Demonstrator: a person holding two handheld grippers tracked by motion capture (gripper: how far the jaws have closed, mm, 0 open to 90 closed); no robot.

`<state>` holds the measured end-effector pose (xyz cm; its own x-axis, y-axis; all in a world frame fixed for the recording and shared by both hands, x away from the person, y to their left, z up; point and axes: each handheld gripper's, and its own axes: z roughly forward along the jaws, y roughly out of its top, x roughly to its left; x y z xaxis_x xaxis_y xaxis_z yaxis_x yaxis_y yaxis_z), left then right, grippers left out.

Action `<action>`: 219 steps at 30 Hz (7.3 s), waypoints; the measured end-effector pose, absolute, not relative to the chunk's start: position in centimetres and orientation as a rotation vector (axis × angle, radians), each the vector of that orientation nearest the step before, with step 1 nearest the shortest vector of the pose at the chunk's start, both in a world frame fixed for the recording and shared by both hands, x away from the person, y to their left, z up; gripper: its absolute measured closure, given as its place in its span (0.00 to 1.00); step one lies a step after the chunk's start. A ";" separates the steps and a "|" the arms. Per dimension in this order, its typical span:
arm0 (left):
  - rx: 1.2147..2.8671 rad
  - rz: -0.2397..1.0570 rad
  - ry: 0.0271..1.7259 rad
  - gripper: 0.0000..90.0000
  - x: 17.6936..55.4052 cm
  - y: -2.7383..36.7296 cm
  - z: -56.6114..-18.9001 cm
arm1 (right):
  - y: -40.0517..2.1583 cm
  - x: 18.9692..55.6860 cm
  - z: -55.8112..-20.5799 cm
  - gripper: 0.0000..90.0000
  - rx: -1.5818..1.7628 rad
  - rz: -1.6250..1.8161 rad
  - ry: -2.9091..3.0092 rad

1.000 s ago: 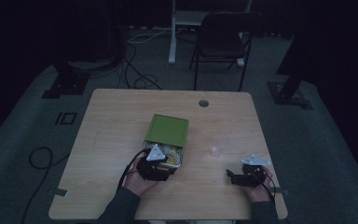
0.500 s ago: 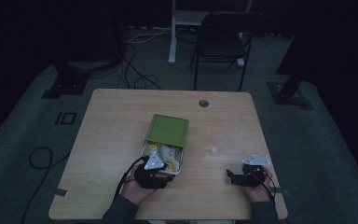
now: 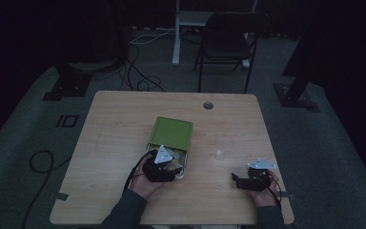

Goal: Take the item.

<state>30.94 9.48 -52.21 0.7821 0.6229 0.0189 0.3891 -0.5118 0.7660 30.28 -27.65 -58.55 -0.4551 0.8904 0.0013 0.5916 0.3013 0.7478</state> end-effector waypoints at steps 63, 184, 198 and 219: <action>2.174 0.393 0.579 0.95 27.9 11.6 -46.1 | -27.7 30.3 -58.6 0.15 1.322 0.971 2.159; 2.150 0.307 0.463 0.96 36.0 0.4 -42.0 | -27.6 30.3 -58.5 0.15 1.323 0.972 2.159; 2.152 0.308 0.467 0.96 36.7 -0.6 -42.1 | -27.6 30.3 -58.5 0.15 1.322 0.972 2.159; 2.149 0.315 0.450 0.96 37.7 -2.5 -41.0 | -27.6 30.3 -58.5 0.15 1.322 0.973 2.160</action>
